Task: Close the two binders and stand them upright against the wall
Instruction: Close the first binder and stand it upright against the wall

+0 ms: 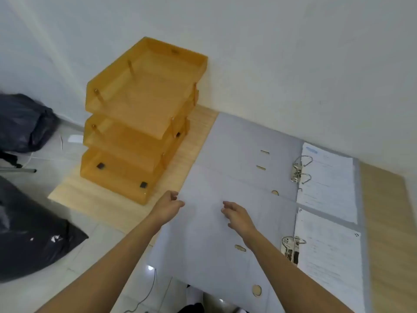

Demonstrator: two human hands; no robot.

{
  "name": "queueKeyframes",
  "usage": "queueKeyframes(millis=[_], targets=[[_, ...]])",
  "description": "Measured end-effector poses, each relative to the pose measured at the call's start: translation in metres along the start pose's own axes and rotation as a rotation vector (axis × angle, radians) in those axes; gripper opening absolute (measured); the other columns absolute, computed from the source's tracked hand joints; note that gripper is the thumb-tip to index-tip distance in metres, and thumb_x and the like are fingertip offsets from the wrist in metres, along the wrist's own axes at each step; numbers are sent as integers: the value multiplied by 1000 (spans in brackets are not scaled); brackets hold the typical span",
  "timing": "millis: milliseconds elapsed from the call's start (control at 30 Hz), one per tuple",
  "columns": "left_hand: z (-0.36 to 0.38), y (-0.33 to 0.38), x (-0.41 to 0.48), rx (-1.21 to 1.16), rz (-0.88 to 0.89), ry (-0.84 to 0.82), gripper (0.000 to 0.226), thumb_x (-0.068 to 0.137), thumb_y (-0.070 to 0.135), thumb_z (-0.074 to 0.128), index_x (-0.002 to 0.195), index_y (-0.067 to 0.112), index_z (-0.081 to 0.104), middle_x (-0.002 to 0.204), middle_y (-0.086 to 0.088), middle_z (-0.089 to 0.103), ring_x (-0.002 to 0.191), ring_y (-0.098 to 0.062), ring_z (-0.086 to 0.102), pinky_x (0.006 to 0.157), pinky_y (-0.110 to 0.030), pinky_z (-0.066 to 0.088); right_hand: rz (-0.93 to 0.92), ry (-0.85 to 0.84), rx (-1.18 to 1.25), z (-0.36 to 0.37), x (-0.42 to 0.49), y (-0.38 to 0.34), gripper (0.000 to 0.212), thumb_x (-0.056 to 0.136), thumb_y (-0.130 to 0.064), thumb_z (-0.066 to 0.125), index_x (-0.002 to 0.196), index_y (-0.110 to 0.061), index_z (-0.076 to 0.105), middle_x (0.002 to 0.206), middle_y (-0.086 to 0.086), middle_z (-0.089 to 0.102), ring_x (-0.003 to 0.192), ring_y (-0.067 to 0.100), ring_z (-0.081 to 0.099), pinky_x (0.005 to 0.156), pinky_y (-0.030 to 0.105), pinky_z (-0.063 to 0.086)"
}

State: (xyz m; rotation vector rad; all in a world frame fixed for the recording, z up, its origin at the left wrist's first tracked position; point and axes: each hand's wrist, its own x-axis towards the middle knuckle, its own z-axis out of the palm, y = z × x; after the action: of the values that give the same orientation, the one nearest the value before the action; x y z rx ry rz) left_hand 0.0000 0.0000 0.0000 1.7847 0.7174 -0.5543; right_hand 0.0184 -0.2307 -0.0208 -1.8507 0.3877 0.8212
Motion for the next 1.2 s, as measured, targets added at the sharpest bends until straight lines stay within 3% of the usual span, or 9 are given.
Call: queueKeyframes(millis=[233, 367, 467, 533, 700, 900, 1000, 1100, 1200], targets=[[2, -14, 12, 51, -53, 18, 60, 95, 13, 58, 151, 5, 37, 139, -10, 54, 106, -20, 52, 87, -30, 43, 17, 33, 16, 7, 3, -5, 46, 100, -21, 56, 147, -19, 54, 150, 4, 55, 139, 21, 51, 117, 47, 41], [-3, -9, 17, 28, -51, 56, 55, 92, 21, 65, 144, 8, 50, 142, -9, 57, 122, -26, 58, 96, -33, 46, 12, 29, 36, 6, 1, -8, 47, 101, -23, 57, 147, -19, 54, 149, 5, 56, 138, 23, 52, 113, 43, 46], [-11, 2, 15, -61, 0, -12, 31, 92, 22, 66, 123, 14, 65, 125, -6, 70, 97, -17, 68, 78, -28, 54, -4, 37, 76, 3, -6, -19, 42, 101, -25, 56, 143, -20, 58, 143, 2, 58, 132, 22, 56, 107, 42, 50], [-14, 19, 7, -83, 62, -127, 30, 95, 22, 64, 124, 14, 67, 122, -5, 73, 94, -13, 71, 72, -24, 54, -24, 51, 106, -3, -14, -32, 37, 102, -28, 55, 138, -22, 62, 137, 0, 61, 125, 21, 59, 106, 43, 52], [5, 83, -27, -58, 271, -297, 36, 95, 30, 65, 130, 24, 62, 121, 5, 73, 104, -13, 72, 85, -33, 59, -145, 92, 177, -27, -45, -69, 32, 103, -34, 53, 130, -26, 66, 131, -6, 63, 122, 17, 60, 103, 42, 54], [69, 132, -61, -78, 440, -317, 44, 93, 52, 58, 132, 31, 53, 125, 3, 67, 115, -13, 66, 104, -46, 51, -281, 130, 297, -67, -95, -81, 30, 105, -41, 45, 123, -34, 68, 136, -7, 64, 124, 16, 63, 107, 46, 52], [105, 140, -77, -154, 434, -386, 72, 90, 71, 44, 150, 31, 40, 149, 15, 48, 138, -7, 44, 122, -42, 29, -303, 141, 287, -84, -119, -67, 41, 106, -44, 43, 137, -28, 63, 142, -6, 62, 126, 18, 63, 108, 48, 52], [146, 137, -84, -203, 327, -462, 109, 66, 98, 34, 152, 32, 42, 158, 2, 43, 147, -19, 37, 123, -48, 23, -304, 142, 295, -99, -139, -48, 45, 106, -46, 42, 144, -29, 56, 146, -6, 59, 126, 17, 62, 103, 41, 55], [184, 142, -105, -181, 387, -467, 86, 81, 89, 20, 155, 47, 28, 163, 10, 30, 150, -16, 29, 124, -44, 16, -316, 139, 353, -118, -159, -34, 40, 105, -48, 42, 140, -35, 55, 138, -11, 59, 116, 9, 63, 89, 31, 58]])
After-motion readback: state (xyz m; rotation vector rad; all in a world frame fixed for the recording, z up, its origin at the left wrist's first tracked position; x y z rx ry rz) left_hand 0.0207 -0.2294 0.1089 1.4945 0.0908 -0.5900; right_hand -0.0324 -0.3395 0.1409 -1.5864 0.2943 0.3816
